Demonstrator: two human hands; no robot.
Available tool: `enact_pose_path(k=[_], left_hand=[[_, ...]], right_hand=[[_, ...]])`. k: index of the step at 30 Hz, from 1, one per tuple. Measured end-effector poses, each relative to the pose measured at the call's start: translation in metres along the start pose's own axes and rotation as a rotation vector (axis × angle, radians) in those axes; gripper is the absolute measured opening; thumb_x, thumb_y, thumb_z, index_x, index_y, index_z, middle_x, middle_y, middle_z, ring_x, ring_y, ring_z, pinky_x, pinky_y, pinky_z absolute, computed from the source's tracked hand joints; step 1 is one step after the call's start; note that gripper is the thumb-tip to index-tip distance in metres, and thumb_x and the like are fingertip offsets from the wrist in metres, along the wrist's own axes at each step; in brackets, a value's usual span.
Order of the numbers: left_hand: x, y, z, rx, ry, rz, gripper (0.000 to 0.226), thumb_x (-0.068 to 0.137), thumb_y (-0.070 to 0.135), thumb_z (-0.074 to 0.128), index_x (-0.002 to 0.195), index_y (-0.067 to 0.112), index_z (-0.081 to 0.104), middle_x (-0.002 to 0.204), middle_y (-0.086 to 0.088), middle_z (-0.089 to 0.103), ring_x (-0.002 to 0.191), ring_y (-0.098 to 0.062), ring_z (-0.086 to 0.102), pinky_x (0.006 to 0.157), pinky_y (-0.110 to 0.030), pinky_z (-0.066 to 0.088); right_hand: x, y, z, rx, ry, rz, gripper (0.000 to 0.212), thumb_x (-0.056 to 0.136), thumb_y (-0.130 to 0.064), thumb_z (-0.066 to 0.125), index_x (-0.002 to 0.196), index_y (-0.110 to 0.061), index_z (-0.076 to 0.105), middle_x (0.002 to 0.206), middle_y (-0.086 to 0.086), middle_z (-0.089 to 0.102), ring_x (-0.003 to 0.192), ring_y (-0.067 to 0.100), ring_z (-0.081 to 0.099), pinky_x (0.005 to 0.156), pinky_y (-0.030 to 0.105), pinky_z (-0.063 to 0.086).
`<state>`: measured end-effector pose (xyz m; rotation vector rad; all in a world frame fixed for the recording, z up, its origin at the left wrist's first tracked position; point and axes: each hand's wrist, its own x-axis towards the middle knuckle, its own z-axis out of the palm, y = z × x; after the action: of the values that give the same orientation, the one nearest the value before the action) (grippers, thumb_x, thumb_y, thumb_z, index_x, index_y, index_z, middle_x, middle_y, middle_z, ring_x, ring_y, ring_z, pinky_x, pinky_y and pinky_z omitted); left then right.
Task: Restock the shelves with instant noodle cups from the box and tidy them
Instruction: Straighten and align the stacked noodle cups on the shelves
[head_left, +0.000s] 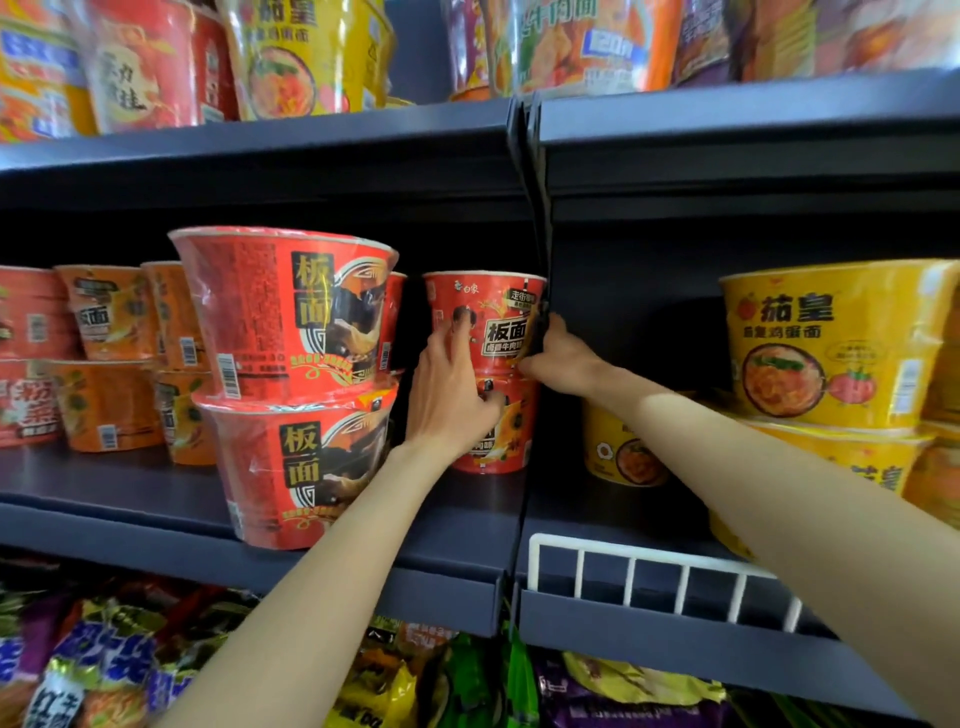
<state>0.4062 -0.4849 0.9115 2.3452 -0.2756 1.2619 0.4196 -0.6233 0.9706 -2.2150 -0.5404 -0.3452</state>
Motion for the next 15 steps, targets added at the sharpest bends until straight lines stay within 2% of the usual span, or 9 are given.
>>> enact_pose_path(k=[2,5,8,10,13,15], left_hand=[[0.000,0.001,0.001,0.006,-0.008,-0.015,0.095,0.080,0.025,0.068,0.151,0.018,0.004,0.154,-0.013,0.013,0.139,-0.031,0.024,0.112,-0.040,0.030],[-0.003,0.000,0.000,-0.042,-0.017,-0.029,0.100,0.079,0.027,0.069,0.151,0.022,0.000,0.155,-0.012,0.008,0.139,-0.032,0.024,0.110,-0.042,0.032],[-0.003,0.000,-0.003,0.011,-0.096,-0.050,0.108,0.079,0.033,0.070,0.149,0.025,-0.012,0.158,-0.011,-0.004,0.143,-0.035,0.013,0.116,-0.046,0.019],[-0.002,0.002,-0.003,0.059,-0.128,-0.062,0.113,0.078,0.035,0.071,0.148,0.023,-0.017,0.158,-0.012,-0.009,0.144,-0.034,0.006,0.118,-0.046,0.013],[-0.006,0.004,-0.001,0.107,-0.063,-0.053,0.112,0.076,0.034,0.073,0.150,0.018,-0.010,0.158,-0.011,-0.007,0.144,-0.032,0.006,0.117,-0.043,0.019],[-0.010,0.003,0.001,0.098,0.024,-0.025,0.105,0.076,0.032,0.073,0.150,0.016,0.002,0.155,-0.012,0.006,0.139,-0.030,0.019,0.111,-0.039,0.029]], right_hand=[[0.001,-0.002,0.009,0.145,-0.054,0.010,0.094,0.084,-0.012,0.066,0.150,-0.009,-0.001,0.144,0.010,0.039,0.131,0.025,0.042,0.098,0.033,0.039],[-0.009,-0.002,0.015,0.243,-0.040,-0.043,0.095,0.080,-0.003,0.065,0.150,-0.016,0.002,0.134,0.005,0.047,0.126,0.022,0.046,0.096,0.031,0.041],[-0.023,0.002,0.016,0.167,0.013,-0.097,0.100,0.079,-0.007,0.065,0.151,-0.025,-0.002,0.138,0.005,0.044,0.127,0.023,0.045,0.104,0.038,0.041],[-0.029,0.005,0.016,0.076,0.058,-0.152,0.098,0.079,-0.009,0.066,0.151,-0.026,0.002,0.142,0.007,0.040,0.129,0.024,0.044,0.105,0.038,0.041],[-0.024,0.005,0.013,-0.002,0.121,-0.142,0.092,0.081,-0.012,0.065,0.152,-0.020,0.006,0.145,0.010,0.034,0.135,0.025,0.034,0.107,0.036,0.034],[-0.018,0.005,0.012,0.067,0.092,-0.089,0.097,0.079,-0.014,0.068,0.152,-0.020,0.004,0.145,0.010,0.035,0.135,0.026,0.035,0.108,0.039,0.035]])
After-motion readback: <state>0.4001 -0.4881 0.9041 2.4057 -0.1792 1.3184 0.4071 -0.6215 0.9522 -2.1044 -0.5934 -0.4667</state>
